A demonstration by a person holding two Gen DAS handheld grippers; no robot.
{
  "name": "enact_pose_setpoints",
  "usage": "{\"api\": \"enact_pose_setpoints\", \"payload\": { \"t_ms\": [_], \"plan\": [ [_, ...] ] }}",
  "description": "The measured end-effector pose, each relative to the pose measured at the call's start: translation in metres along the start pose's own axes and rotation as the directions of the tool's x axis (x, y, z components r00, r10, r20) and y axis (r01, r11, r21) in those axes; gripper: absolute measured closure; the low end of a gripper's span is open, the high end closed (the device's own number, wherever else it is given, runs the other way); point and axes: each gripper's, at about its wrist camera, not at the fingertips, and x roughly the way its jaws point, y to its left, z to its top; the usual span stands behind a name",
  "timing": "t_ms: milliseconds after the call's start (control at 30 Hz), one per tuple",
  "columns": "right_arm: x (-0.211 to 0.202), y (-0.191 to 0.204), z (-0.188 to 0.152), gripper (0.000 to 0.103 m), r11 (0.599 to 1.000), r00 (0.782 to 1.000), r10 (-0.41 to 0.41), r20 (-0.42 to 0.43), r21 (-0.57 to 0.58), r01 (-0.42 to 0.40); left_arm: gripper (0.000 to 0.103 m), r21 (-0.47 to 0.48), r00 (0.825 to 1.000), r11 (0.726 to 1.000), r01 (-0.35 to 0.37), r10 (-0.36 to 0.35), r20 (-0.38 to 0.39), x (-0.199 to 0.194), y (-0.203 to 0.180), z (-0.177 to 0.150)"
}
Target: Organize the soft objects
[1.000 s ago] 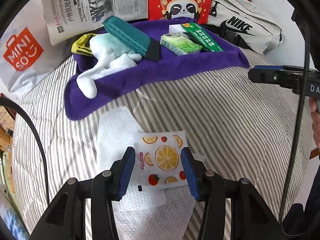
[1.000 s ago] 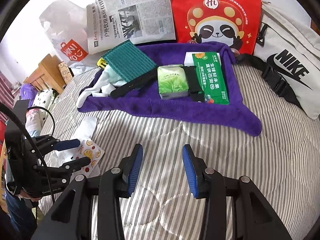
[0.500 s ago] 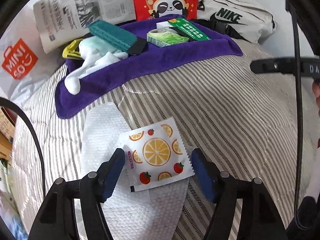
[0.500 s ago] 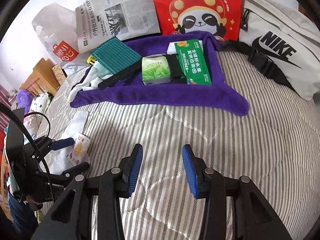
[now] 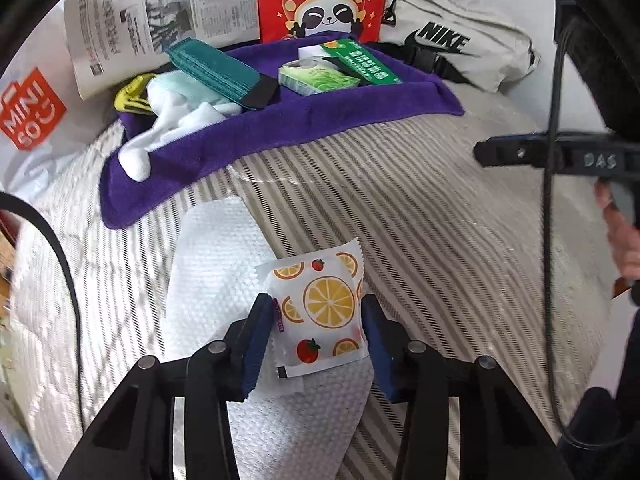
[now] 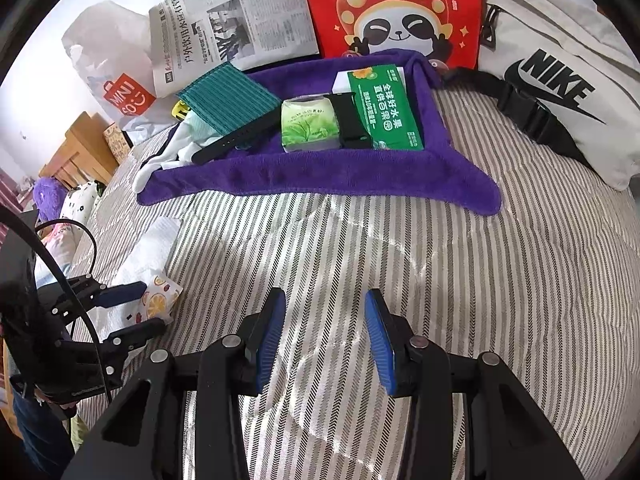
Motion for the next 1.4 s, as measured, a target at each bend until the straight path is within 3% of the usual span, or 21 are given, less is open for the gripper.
{"api": "enact_pose_setpoints", "payload": {
  "t_ms": [67,333,467,567,700,767,867,967,1067,1167,1233,1300,1400],
  "plan": [
    [0.001,0.000,-0.001,0.062,1.000,1.000,0.000,-0.005,0.002,0.000,0.061,-0.008,1.000,1.000,0.008,-0.008,0.002,-0.002,0.000,-0.001],
    [0.004,0.000,-0.003,0.062,1.000,1.000,0.008,-0.013,0.002,-0.008,0.059,-0.088,0.983,0.979,0.184,-0.182,0.027,-0.010,0.003,-0.003],
    [0.005,0.000,-0.005,0.062,1.000,1.000,0.006,-0.018,-0.005,-0.006,0.054,-0.050,0.993,0.992,0.115,-0.116,-0.008,0.000,-0.011,0.000],
    [0.004,-0.003,-0.006,0.062,1.000,1.000,0.004,-0.017,0.001,-0.004,0.056,-0.040,0.995,0.994,0.103,-0.103,-0.001,0.003,-0.016,0.004],
    [0.002,-0.013,-0.007,0.062,1.000,1.000,-0.004,-0.017,0.027,0.004,0.065,-0.044,0.993,0.992,0.115,-0.115,0.005,0.006,-0.017,0.011],
    [0.001,-0.016,-0.008,0.062,1.000,1.000,-0.009,-0.015,0.030,0.009,0.100,-0.058,0.990,0.989,0.139,-0.139,0.015,0.004,-0.016,0.014],
    [-0.001,-0.021,-0.009,0.062,0.999,1.000,-0.015,-0.016,0.037,0.015,0.098,-0.094,0.976,0.972,0.214,-0.211,0.046,-0.003,-0.009,0.018],
    [0.000,-0.025,-0.010,0.062,0.999,1.000,-0.018,-0.019,0.044,0.019,0.098,-0.074,0.989,0.986,0.150,-0.148,0.028,-0.001,-0.009,0.021],
    [0.001,-0.025,-0.013,0.062,0.999,1.000,-0.001,-0.025,0.039,0.002,0.098,-0.055,0.991,0.990,0.132,-0.132,0.008,0.001,-0.006,0.018],
    [0.002,-0.022,-0.016,0.062,0.999,0.999,0.023,-0.032,0.030,-0.023,0.086,-0.043,0.994,0.993,0.106,-0.105,0.031,-0.008,-0.002,0.014],
    [0.004,-0.017,-0.017,0.062,1.000,0.999,0.019,-0.036,0.007,-0.019,0.060,-0.046,0.996,0.995,0.086,-0.084,0.045,-0.014,0.002,0.011],
    [0.004,-0.012,-0.019,0.062,0.999,0.999,0.034,-0.039,-0.002,-0.034,0.042,-0.024,0.997,0.999,0.046,-0.045,0.061,-0.020,0.003,0.007],
    [0.002,-0.009,-0.024,0.059,0.998,0.997,0.065,-0.039,-0.010,-0.065,0.039,0.004,0.997,1.000,0.031,-0.031,0.077,-0.027,0.001,0.000]
  ]
}}
